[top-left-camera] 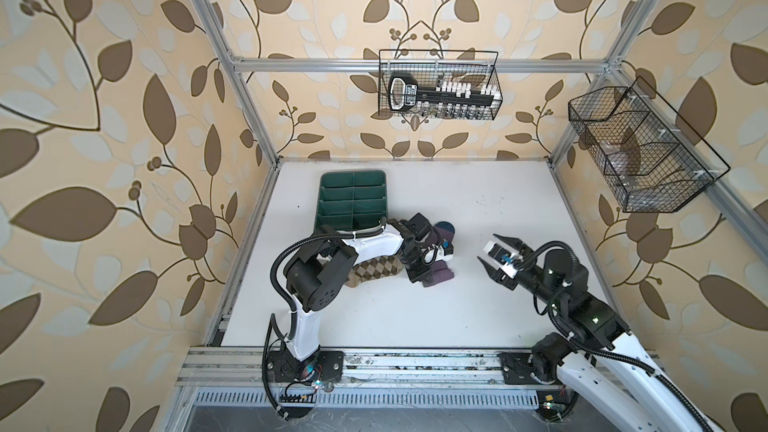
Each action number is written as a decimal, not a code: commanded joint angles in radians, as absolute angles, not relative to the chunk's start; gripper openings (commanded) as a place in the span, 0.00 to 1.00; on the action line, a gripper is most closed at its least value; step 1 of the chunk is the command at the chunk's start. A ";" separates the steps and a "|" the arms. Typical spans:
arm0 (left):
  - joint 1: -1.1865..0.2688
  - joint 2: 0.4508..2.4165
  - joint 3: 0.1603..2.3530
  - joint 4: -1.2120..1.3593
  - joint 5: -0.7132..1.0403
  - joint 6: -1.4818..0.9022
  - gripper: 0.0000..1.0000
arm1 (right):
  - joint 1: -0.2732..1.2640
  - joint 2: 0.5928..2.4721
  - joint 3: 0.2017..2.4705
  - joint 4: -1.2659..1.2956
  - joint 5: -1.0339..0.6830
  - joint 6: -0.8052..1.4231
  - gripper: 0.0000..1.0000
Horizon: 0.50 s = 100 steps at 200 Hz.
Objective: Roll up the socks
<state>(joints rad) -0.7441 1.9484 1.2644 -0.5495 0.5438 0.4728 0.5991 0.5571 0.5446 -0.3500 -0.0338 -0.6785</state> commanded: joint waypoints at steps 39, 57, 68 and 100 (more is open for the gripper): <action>-0.719 2.027 1.287 -0.675 0.630 0.442 0.00 | 1.031 1.017 0.483 -0.161 0.406 -0.923 0.62; -0.719 2.021 1.275 -0.664 0.625 0.437 0.00 | 1.014 1.163 0.494 -0.024 0.415 -0.929 0.59; -0.719 2.017 1.269 -0.659 0.625 0.436 0.00 | 1.001 1.227 0.494 0.042 0.403 -0.945 0.59; -0.719 2.017 1.270 -0.658 0.618 0.433 0.00 | 0.947 1.381 0.513 0.114 0.339 -0.969 0.57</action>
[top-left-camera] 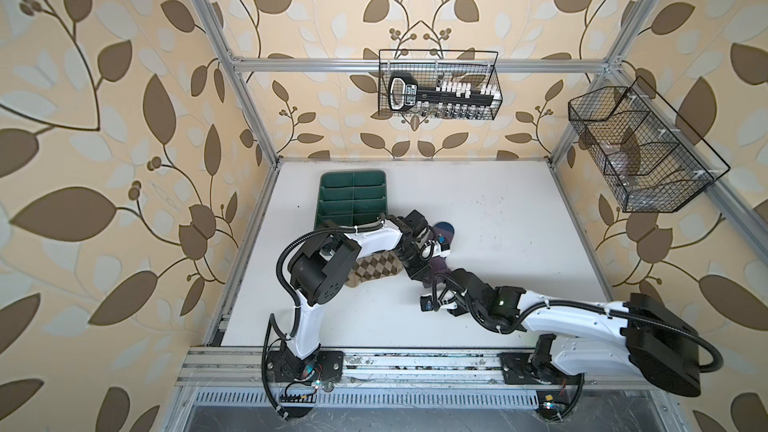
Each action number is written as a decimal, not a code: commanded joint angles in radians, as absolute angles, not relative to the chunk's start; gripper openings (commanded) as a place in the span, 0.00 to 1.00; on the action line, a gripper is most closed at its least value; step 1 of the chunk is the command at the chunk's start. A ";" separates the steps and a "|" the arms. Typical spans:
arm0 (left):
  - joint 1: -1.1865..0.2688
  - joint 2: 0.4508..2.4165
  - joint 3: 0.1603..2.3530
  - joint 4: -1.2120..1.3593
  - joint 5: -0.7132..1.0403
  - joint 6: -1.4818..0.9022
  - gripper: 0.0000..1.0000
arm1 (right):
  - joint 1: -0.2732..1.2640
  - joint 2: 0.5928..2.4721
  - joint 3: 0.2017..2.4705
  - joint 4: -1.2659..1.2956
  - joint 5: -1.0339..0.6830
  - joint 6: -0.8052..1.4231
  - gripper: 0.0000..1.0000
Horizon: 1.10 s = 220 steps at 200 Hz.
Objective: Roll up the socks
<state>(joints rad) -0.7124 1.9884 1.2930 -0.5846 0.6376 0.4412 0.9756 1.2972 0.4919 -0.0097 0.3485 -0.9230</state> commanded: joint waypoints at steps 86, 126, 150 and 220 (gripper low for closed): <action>-0.721 1.855 1.211 -0.527 0.445 0.321 0.24 | 0.937 1.476 0.640 -0.244 0.250 -0.872 0.08; -0.719 1.590 1.129 -0.411 0.123 0.187 0.43 | 0.891 1.493 0.723 -0.482 0.106 -0.811 0.05; -0.719 1.374 1.035 -0.330 -0.055 0.140 0.44 | 0.862 1.537 0.786 -0.550 0.017 -0.771 0.06; -0.716 0.831 0.869 -0.172 -0.247 0.130 0.99 | 0.715 1.780 1.006 -0.777 -0.349 -0.705 0.06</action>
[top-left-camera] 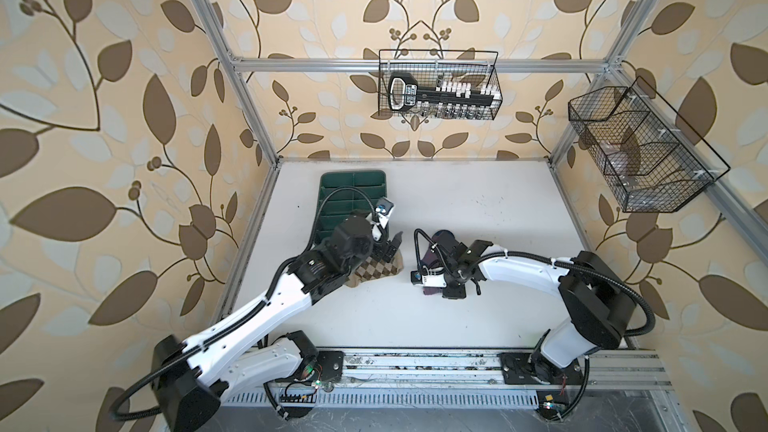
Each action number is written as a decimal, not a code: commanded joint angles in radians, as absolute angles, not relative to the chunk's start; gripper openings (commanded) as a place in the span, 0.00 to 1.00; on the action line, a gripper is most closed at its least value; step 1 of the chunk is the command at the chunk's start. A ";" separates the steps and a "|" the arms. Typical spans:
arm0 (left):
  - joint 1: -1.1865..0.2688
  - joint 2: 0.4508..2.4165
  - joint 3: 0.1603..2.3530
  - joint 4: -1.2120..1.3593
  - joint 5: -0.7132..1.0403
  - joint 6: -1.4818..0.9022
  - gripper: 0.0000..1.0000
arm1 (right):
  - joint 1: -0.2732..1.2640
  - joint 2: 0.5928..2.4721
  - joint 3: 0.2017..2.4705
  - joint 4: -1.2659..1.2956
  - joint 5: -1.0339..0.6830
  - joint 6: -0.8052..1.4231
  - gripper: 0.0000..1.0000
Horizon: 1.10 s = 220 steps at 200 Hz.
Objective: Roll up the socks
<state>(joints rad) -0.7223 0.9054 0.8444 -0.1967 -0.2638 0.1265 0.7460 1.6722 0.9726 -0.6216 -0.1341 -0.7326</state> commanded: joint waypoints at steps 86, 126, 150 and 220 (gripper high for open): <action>-1.190 1.136 0.730 -0.307 -0.305 0.710 0.95 | 0.606 2.002 1.156 -0.827 -0.409 -0.732 0.08; -1.203 1.314 0.649 -0.027 -0.381 0.709 0.94 | 0.590 1.993 1.158 -0.825 -0.422 -0.738 0.08; -1.203 1.423 0.679 0.058 -0.461 0.688 0.89 | 0.590 1.982 1.148 -0.824 -0.426 -0.745 0.08; -1.201 1.651 0.716 0.155 -0.477 0.615 0.68 | 0.583 1.964 1.111 -0.815 -0.457 -0.756 0.08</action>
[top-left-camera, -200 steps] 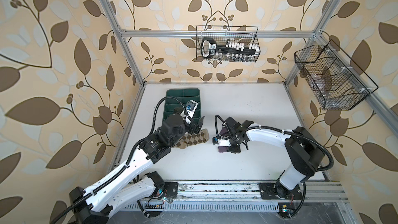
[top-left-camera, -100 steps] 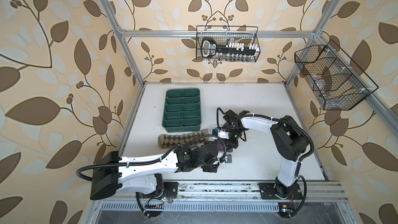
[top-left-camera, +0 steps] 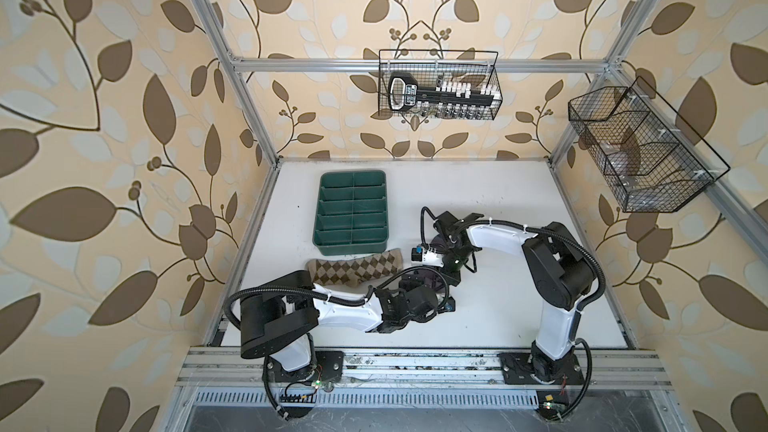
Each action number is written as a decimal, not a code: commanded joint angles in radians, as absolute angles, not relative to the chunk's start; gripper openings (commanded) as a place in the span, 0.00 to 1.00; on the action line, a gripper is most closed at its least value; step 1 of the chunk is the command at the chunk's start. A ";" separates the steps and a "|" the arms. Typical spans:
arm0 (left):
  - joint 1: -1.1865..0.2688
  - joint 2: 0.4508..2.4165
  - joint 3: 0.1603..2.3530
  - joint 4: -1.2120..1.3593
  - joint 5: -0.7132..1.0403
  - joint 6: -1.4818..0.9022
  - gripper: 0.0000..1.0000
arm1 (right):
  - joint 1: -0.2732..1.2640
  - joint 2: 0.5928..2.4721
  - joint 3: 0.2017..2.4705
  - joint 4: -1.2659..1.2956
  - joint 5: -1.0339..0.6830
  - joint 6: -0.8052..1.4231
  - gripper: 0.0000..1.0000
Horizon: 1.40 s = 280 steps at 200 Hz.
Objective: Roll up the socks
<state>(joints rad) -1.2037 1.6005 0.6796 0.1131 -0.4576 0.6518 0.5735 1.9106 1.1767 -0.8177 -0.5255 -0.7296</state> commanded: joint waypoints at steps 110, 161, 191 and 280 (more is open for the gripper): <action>-1.096 1.623 0.796 -0.143 -0.124 0.530 0.00 | 0.373 1.262 0.790 -0.266 -0.356 -0.469 0.50; -0.971 1.706 0.925 -0.314 0.128 0.484 0.00 | 0.169 0.801 0.639 0.003 -0.171 -0.187 0.59; -0.897 1.795 1.021 -0.420 0.272 0.452 0.00 | 0.179 0.626 0.686 -0.234 -0.223 -0.374 0.57; -0.742 1.998 1.245 -0.618 0.543 0.369 0.00 | 0.955 0.665 0.574 -0.581 0.363 -0.819 0.56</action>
<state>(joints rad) -0.7521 1.9282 1.2358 -0.5045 0.5121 0.3920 0.7567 0.5537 0.6346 -0.5716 0.0608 -0.7414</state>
